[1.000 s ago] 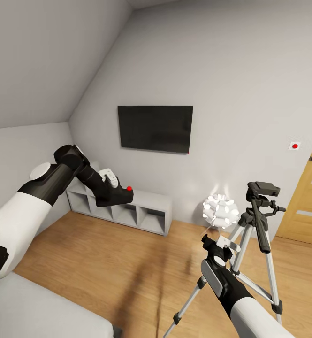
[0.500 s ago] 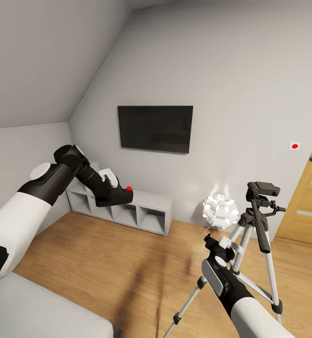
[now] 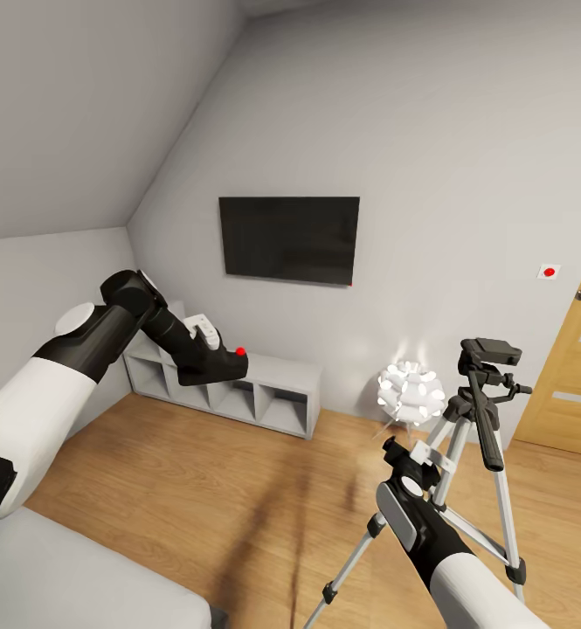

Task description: Attach the digital camera to the camera tripod in the bedroom.

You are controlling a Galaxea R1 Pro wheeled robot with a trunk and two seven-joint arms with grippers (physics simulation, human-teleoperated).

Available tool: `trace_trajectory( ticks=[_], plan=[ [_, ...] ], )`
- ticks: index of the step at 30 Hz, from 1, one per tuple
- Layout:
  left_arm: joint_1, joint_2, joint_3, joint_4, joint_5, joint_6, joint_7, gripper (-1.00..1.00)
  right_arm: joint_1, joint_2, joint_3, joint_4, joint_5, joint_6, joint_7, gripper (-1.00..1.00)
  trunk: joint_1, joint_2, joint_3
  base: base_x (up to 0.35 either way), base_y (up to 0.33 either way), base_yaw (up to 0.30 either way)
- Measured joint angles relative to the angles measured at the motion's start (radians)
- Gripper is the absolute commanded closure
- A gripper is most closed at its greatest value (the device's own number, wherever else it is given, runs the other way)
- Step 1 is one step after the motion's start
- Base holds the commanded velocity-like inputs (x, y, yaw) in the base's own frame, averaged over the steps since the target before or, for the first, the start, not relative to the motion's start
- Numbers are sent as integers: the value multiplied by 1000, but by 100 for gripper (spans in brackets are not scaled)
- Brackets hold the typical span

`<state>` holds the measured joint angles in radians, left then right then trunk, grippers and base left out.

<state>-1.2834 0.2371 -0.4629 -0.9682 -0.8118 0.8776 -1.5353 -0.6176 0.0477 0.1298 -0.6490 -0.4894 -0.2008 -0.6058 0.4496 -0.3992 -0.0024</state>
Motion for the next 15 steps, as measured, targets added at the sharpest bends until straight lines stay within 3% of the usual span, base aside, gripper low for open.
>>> trace_trajectory(
  ticks=[5,15],
  plan=[
    [0,0,0,0,0,0,0,100,0,0,0,0,0,0,0,-100,0,0,0,0,0,-16],
    [0,0,0,-1,0,0,0,100,0,0,0,0,-9,0,0,-100,0,0,0,0,0,-133]
  ],
)
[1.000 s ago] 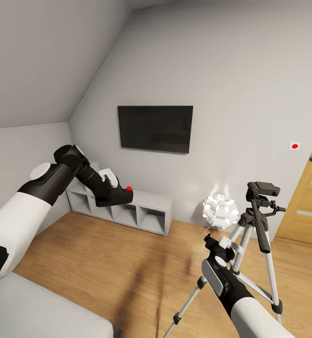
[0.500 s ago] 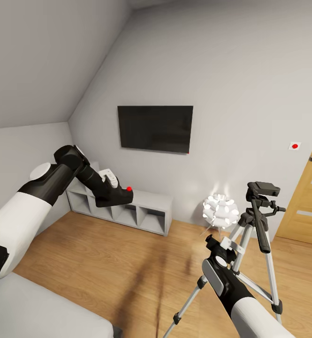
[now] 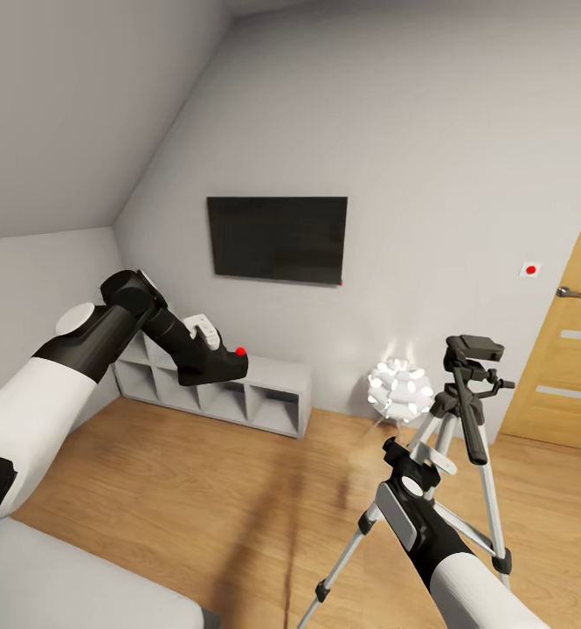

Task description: Attach the digital camera to the camera tripod in the bedroom.

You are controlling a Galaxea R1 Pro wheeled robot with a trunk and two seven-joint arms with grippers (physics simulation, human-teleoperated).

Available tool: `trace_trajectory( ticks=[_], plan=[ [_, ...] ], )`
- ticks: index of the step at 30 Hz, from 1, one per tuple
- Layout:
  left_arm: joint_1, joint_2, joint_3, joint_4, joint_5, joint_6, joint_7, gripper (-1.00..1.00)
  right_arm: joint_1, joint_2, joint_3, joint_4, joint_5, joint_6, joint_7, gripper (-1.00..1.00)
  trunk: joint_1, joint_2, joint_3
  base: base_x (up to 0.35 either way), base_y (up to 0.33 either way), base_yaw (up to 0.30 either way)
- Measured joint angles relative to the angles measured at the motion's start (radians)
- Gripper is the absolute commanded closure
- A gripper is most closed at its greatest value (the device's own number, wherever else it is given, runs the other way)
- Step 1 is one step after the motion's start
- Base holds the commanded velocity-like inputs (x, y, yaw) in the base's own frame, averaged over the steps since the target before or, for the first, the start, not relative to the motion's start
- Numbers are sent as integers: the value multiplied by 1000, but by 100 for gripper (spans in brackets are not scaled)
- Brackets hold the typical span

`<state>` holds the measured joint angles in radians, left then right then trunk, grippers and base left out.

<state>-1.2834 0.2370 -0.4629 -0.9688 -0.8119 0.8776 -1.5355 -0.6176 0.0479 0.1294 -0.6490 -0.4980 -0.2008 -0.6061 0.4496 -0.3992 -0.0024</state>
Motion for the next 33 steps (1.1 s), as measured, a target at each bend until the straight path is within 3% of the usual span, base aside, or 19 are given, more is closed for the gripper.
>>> trace_trajectory(
  ticks=[33],
  plan=[
    [0,-2,0,3,0,0,0,100,0,0,1,0,-8,-1,5,-100,0,0,0,1,0,-5]
  ],
)
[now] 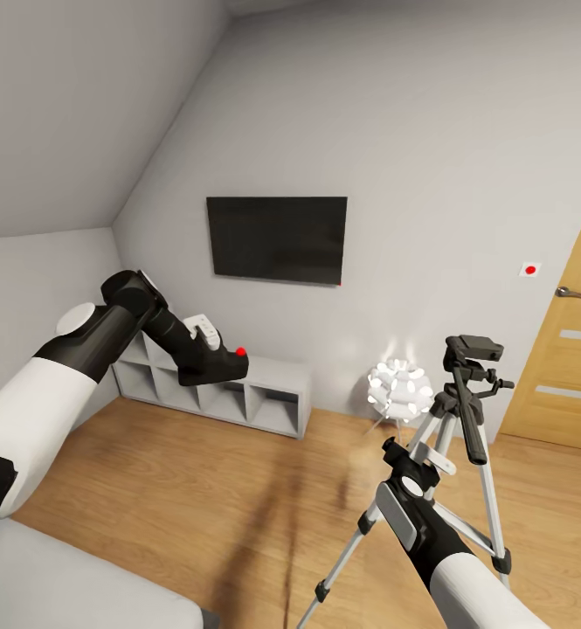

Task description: Attach the digital camera to the camera tripod in the bedroom.

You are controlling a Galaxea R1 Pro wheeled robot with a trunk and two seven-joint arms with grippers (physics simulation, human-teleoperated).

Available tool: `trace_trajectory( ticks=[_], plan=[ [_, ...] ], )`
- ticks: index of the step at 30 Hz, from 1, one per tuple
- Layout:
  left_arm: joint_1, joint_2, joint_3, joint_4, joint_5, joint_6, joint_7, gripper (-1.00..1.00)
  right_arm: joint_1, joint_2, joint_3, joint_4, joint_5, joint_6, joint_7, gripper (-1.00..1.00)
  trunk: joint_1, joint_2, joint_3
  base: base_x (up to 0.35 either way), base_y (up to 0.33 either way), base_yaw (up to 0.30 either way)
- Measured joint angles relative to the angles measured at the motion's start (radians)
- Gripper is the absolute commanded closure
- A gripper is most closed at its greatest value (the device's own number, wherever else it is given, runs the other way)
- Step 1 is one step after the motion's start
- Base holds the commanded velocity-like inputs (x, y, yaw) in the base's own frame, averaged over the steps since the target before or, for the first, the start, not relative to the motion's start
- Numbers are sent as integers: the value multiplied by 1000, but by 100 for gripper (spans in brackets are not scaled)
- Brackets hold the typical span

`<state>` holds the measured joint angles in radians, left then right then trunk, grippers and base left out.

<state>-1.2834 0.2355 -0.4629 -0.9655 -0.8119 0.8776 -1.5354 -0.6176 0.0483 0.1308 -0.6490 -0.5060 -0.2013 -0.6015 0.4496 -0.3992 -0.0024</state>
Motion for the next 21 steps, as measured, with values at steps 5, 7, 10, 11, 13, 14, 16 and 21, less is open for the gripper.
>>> trace_trajectory(
  ticks=[5,7,10,11,13,14,16,21],
  plan=[
    [0,0,0,8,0,0,0,100,0,0,0,0,1,0,-1,-100,0,0,0,79,-33,0],
    [0,0,0,12,0,0,0,100,0,-1,0,0,1,1,-2,-100,0,0,0,109,-56,0],
    [0,0,0,18,0,0,0,100,0,0,0,0,1,1,-3,-100,0,0,0,69,-29,0],
    [0,0,0,20,0,0,0,100,0,0,0,0,1,1,-3,-100,0,0,0,37,-15,0],
    [0,0,0,21,0,0,0,100,0,0,0,0,1,1,-3,-100,0,0,0,26,-11,0],
    [0,0,0,22,0,0,0,100,0,0,-1,0,1,1,-3,-100,0,0,0,15,-6,0],
    [0,0,0,22,0,0,0,100,0,0,-1,0,1,1,-3,-100,0,0,0,11,-4,0],
    [0,0,0,22,0,1,0,100,0,-1,-1,0,-2,3,-3,-100,0,0,0,4,-2,0]
  ],
)
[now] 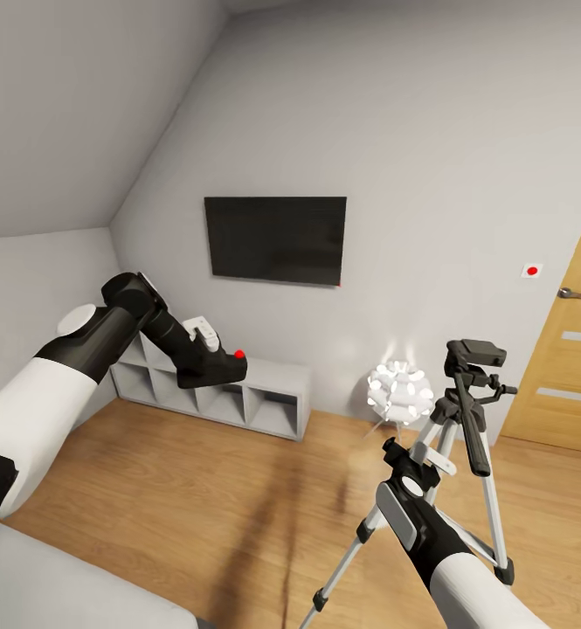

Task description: Attach the digital camera to the camera tripod in the bedroom.

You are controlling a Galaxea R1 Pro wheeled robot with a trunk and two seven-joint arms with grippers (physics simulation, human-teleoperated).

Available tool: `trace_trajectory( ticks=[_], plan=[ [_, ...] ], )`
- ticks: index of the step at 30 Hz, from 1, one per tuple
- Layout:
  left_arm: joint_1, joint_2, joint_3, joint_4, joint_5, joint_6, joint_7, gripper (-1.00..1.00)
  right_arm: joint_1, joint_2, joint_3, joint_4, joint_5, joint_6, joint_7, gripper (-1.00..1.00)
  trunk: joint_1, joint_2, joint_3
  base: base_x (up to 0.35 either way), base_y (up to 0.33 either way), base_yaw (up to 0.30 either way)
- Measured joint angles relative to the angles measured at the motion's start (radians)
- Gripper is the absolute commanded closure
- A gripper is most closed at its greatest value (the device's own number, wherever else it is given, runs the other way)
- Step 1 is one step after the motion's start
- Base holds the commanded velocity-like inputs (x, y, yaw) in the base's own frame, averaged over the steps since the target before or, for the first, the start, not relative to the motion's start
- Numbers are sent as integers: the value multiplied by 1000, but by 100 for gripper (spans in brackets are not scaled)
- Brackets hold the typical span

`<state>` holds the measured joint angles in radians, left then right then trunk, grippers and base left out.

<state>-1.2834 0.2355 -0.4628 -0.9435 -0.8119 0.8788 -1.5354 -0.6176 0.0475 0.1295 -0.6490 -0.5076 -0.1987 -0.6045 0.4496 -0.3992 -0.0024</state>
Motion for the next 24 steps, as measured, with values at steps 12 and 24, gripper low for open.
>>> trace_trajectory(
  ticks=[12,24],
  plan=[
    [0,0,0,0,0,0,0,100,0,0,-5,6,-3,-2,0,-100,0,0,0,0,0,0],
    [0,-2,0,0,0,0,0,100,0,0,-28,69,1,-4,6,100,0,0,0,0,0,0]
  ],
)
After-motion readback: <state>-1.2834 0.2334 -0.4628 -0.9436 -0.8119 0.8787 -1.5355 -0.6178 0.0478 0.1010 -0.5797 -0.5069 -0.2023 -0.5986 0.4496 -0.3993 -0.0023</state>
